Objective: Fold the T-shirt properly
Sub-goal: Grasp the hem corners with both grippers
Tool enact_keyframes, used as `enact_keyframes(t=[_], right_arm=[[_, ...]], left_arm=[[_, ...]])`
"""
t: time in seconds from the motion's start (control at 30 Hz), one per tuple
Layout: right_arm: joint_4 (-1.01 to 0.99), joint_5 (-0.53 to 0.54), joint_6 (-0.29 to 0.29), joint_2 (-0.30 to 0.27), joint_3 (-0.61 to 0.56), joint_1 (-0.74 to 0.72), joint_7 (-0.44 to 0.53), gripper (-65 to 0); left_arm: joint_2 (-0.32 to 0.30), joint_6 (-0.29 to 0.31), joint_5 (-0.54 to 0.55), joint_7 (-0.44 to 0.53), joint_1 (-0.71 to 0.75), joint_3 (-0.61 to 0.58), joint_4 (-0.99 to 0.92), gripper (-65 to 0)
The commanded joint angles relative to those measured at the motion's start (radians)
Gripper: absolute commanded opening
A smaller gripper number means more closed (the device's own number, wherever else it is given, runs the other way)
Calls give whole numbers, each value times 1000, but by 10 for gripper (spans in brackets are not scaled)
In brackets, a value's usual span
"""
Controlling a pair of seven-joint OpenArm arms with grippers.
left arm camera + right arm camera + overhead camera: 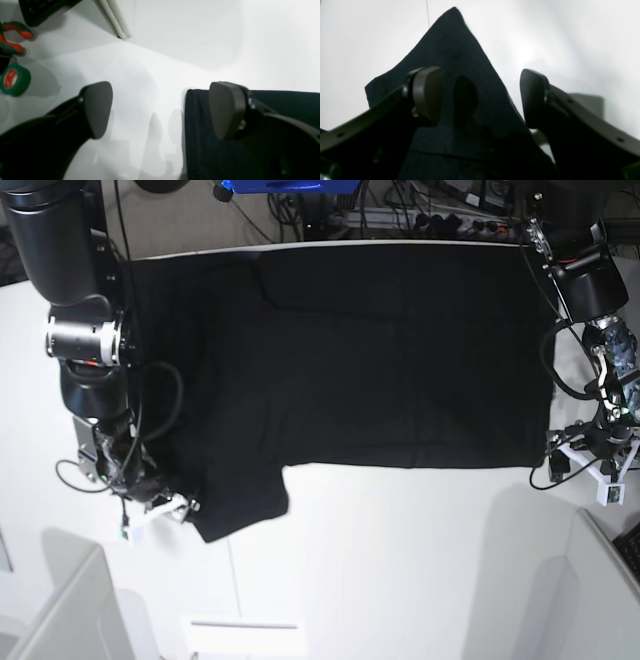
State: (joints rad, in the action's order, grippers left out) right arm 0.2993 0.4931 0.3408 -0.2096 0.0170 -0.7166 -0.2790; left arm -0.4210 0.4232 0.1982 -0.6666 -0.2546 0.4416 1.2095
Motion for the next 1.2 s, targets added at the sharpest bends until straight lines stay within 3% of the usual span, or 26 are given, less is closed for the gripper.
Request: enact_keyframes(t=[0.0, 0.1, 0.33, 0.6, 0.77, 0.93, 1.17], right_arm=[[4, -4, -3, -3, -39, -15, -38, -210], [5, 2, -3, -3, -142, -13, -33, -212], [25, 2, -4, 8, -157, 1, -35, -272], [51, -1, -9, 16, -159, 21, -33, -294], [53, -1, -9, 11, -159, 21, -32, -479], [53, -1, -10, 12, -159, 19, -32, -650], [53, -1, -10, 12, -159, 19, -33, -650]], left_arm=[[-22, -1, 8, 21, -22, 6, 16, -63], [-20, -1, 8, 21, -22, 6, 20, -63], [-22, -1, 8, 21, -22, 6, 13, -63], [-22, -1, 8, 21, -22, 6, 11, -63], [-22, -1, 8, 18, -22, 6, 10, -63], [-17, -1, 8, -46, -24, 4, 10, -63], [-17, 3, 8, -48, -36, -5, -72, -63]])
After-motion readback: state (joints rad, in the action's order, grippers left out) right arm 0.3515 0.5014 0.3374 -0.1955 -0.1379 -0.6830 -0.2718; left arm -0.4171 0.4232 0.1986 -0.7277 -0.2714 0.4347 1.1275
